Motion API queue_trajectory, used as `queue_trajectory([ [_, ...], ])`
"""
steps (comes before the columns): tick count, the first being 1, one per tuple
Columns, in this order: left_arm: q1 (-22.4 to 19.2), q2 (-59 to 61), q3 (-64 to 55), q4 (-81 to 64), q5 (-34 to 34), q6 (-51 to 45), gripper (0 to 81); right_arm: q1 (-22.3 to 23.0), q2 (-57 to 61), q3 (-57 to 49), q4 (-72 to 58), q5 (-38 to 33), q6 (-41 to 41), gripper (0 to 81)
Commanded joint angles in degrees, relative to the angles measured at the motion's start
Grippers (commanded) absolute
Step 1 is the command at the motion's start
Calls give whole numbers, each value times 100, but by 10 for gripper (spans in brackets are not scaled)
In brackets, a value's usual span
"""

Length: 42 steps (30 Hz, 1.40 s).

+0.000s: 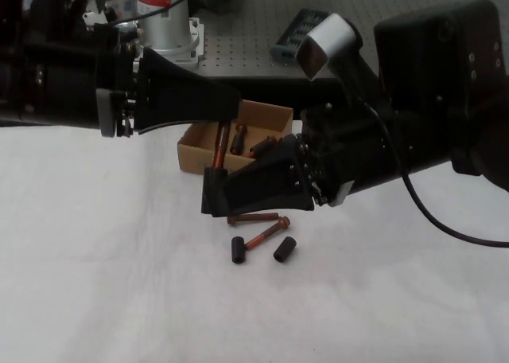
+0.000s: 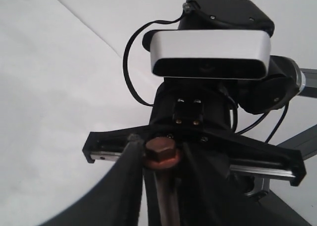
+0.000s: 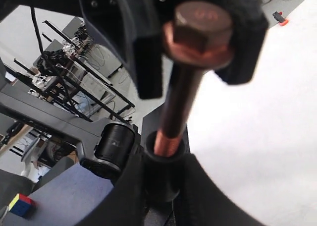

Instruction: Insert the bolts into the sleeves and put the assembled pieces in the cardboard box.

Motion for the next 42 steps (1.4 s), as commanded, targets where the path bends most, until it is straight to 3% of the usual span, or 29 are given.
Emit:
queue_trajectory([
  [1, -130, -10, 23, 321, 393, 72, 7, -119, 1, -190, -312, 435, -533, 29],
  [17, -130, -10, 23, 321, 423, 101, 7, -139, 1, -190, -312, 913, -2938, 29],
  [23, -130, -10, 23, 604, 353, 732, 7, -313, 1, -190, -223, 983, -2875, 29],
  [30, -130, -10, 23, 1321, -191, 1577, 7, -424, 1, -190, 157, 1210, -2875, 29],
  [42, -130, -10, 23, 1483, -328, 1765, 7, -422, 1, -190, 156, 1235, -2875, 29],
])
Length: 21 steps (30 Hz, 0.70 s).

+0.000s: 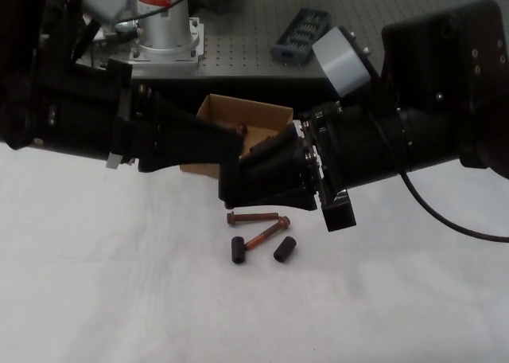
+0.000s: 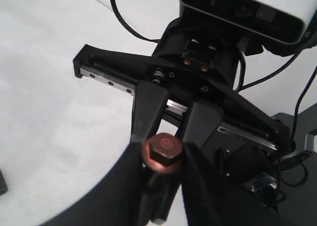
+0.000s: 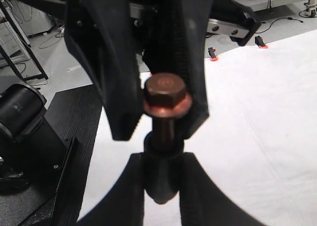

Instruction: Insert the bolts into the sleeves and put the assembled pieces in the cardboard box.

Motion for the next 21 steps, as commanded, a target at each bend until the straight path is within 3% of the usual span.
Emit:
queue_trajectory([
  [1, -23, -21, 43, 439, 178, 21, 7, -187, -68, -121, -220, 341, -34, 29],
  [4, -23, -21, 43, 407, 365, 21, 16, -187, -68, -121, -220, 341, -34, 29],
  [6, -23, -21, 43, 234, 756, -3, 88, -187, -68, -121, -220, 341, -34, 29],
  [10, -23, -21, 43, -217, 851, -452, 382, -187, -68, -121, -220, 338, -16, 29],
  [12, -23, -21, 43, -357, 729, -769, 455, -187, -68, -121, -220, 338, 24, 29],
  [21, -23, -21, 43, -858, 457, -1162, 452, -187, -68, -121, 6, 338, 22, 29],
])
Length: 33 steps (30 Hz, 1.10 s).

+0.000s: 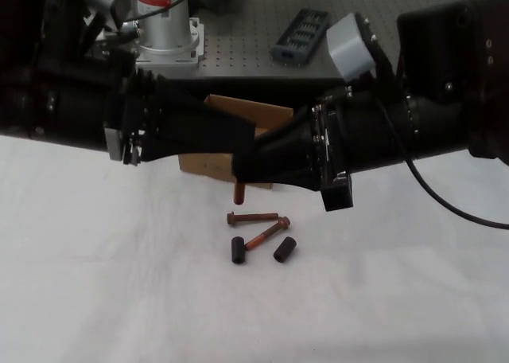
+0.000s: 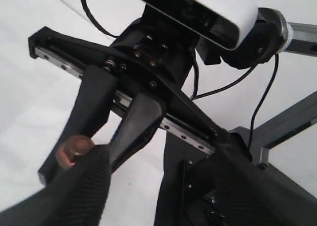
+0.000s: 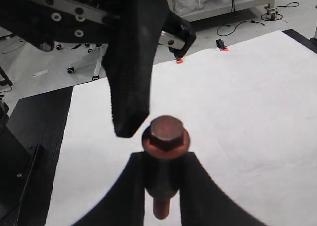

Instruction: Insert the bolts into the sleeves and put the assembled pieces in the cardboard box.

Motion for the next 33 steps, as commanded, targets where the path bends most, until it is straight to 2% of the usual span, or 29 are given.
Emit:
queue_trajectory([
  [1, -9, -21, -12, -210, -201, -182, 452, -22, -68, -89, 152, -37, -14, 29],
  [4, 38, -50, -12, -176, -488, -213, 452, -22, -68, -89, 228, -5, -14, 29],
  [6, 168, -108, -12, -48, -745, -150, 452, -43, -68, -102, 318, 303, 18, 29],
  [10, 694, -337, -12, 636, -1277, 181, 441, -71, -47, -278, 755, 1088, 48, 29],
  [16, 1536, -843, -12, 1768, -1543, 301, 428, -126, 610, -1030, 833, 1473, 533, 29],
  [20, 1923, -1238, -12, 2280, -1863, 420, 428, -182, 1443, -1881, 952, 1832, 762, 29],
  [26, 2291, -1837, -12, 2666, -2495, 927, 428, -430, 2908, -3476, 1448, 2188, 1585, 29],
  [33, 2453, -2185, -12, 2789, -2537, 1017, 428, -712, 4503, -5371, 1851, 2412, 2443, 29],
])
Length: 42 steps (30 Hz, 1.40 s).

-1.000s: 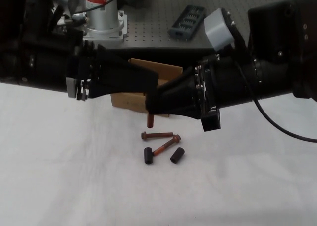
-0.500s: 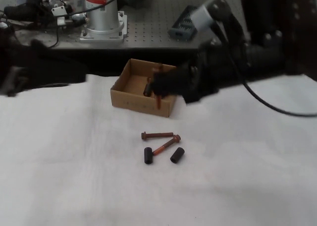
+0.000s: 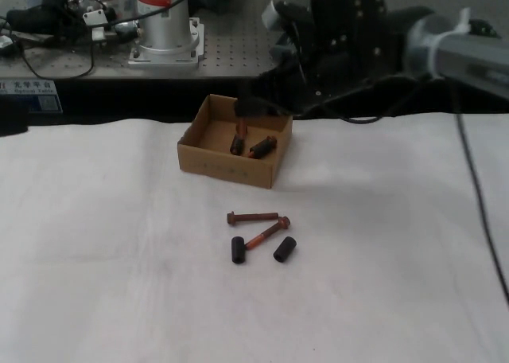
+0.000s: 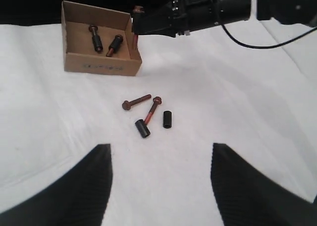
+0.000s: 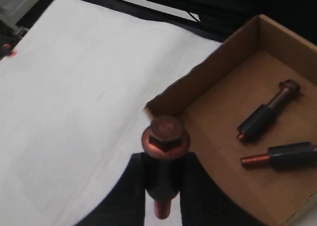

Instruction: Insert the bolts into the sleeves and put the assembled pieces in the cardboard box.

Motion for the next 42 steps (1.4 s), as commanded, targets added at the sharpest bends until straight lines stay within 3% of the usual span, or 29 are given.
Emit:
queue_trajectory([
  [1, 31, -113, -12, 48, -37, 75, 428, -93, 251, -537, 58, -28, 239, 29],
  [8, 31, -109, -12, 48, -37, 222, 428, -185, 1185, -1616, 234, 185, 405, 29],
  [14, 31, -98, -12, 48, -73, 457, 428, -185, 1270, -1721, 363, 183, 262, 13],
  [20, 31, -98, -12, 48, -283, 462, 428, -169, 1270, -1721, 1018, 226, 122, 369],
  [32, 31, -98, -12, 48, -283, 462, 428, -169, 1128, -2219, 1908, 187, -525, 334],
  [42, 31, -98, -12, 48, -283, 462, 428, -169, 556, -2254, 4536, 769, -1637, 316],
])
